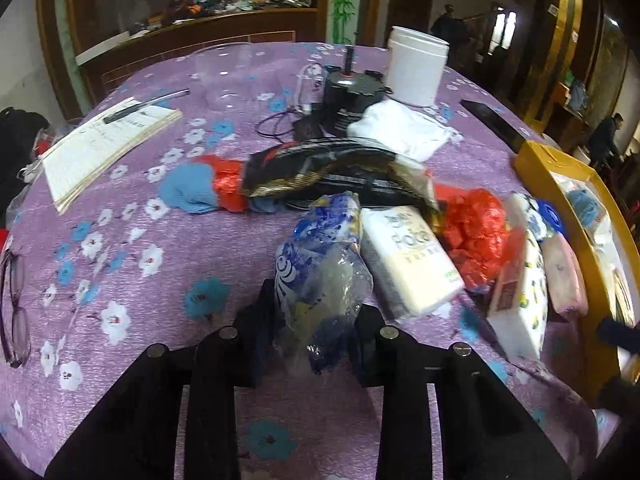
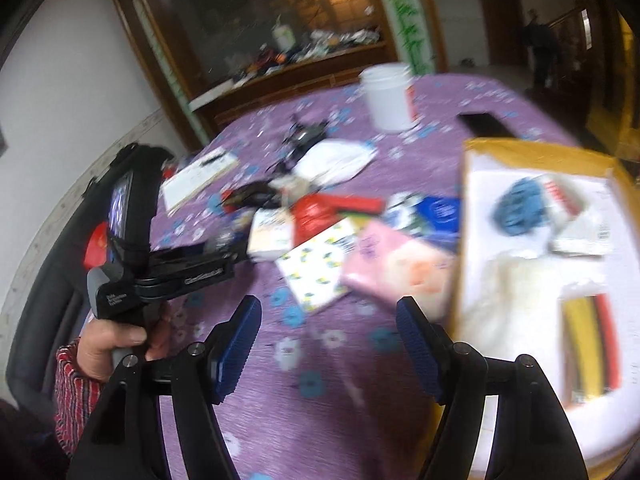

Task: Organize soft objects

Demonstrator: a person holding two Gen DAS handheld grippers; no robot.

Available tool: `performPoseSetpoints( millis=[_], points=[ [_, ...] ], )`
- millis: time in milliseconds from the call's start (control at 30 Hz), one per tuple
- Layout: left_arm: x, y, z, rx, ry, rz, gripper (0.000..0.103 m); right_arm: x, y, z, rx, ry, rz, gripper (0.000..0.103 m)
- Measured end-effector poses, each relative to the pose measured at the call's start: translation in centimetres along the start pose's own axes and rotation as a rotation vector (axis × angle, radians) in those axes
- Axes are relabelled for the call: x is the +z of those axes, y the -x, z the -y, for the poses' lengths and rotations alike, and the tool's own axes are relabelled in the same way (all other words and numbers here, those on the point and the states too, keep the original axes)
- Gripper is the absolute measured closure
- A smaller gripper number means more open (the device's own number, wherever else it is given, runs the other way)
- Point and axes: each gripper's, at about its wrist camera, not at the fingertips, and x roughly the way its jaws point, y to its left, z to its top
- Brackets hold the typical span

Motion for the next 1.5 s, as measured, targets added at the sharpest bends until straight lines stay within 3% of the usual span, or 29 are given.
performPoseSetpoints(
  millis=[133, 433, 600, 633, 800, 867, 1000, 1100, 1167, 1400, 1500],
  points=[
    [0.2, 1.1, -0.5, -0.033, 0.017, 0.047, 0.075, 0.1, -3.0, -1.1, 0.051, -0.049, -0.081, 0.03],
    [0.5, 2.7, -0.5, -0.065, 0.025, 0.11, 0.075, 1.7, -7.7, 1.0, -0.063, -0.2, -0.136, 0.024],
    [0.4, 3.0, -0.5, -0.078, 0.026, 0.116, 0.075, 3.0, -8.9, 0.8, -0.13, -0.202, -0.101, 0.022],
    [0.4, 3.0, -0.5, -0.08, 0.027, 0.119, 0.075, 3.0, -9.1, 0.7, -0.141, -0.185, -0.095, 0.024],
    [0.3, 3.4, -0.5, -0.091, 0.026, 0.135, 0.075, 2.2, -9.0, -0.7, -0.081, -0.099, -0.086, 0.052],
    [0.3, 3.5, -0.6, -0.098, 0.034, 0.138, 0.075, 1.5, -8.7, -1.4, -0.016, -0.081, -0.096, 0.055],
    [0.3, 3.2, -0.6, -0.1, 0.034, 0.124, 0.075, -0.1, -8.0, -2.9, 0.011, 0.008, -0.108, 0.056],
    [0.3, 3.2, -0.5, -0.099, 0.033, 0.125, 0.075, 0.2, -7.0, -2.9, -0.044, 0.027, -0.07, 0.048],
    [0.3, 3.2, -0.5, -0.103, 0.037, 0.125, 0.075, 1.0, -6.8, -2.2, -0.086, 0.022, -0.054, 0.018],
    [0.3, 3.2, -0.5, -0.114, 0.035, 0.125, 0.075, 3.5, -8.7, 1.3, -0.08, -0.142, -0.076, 0.016],
    [0.3, 3.3, -0.6, -0.12, 0.042, 0.125, 0.075, 4.2, -9.8, 1.9, -0.02, -0.171, -0.085, 0.011]
  ],
)
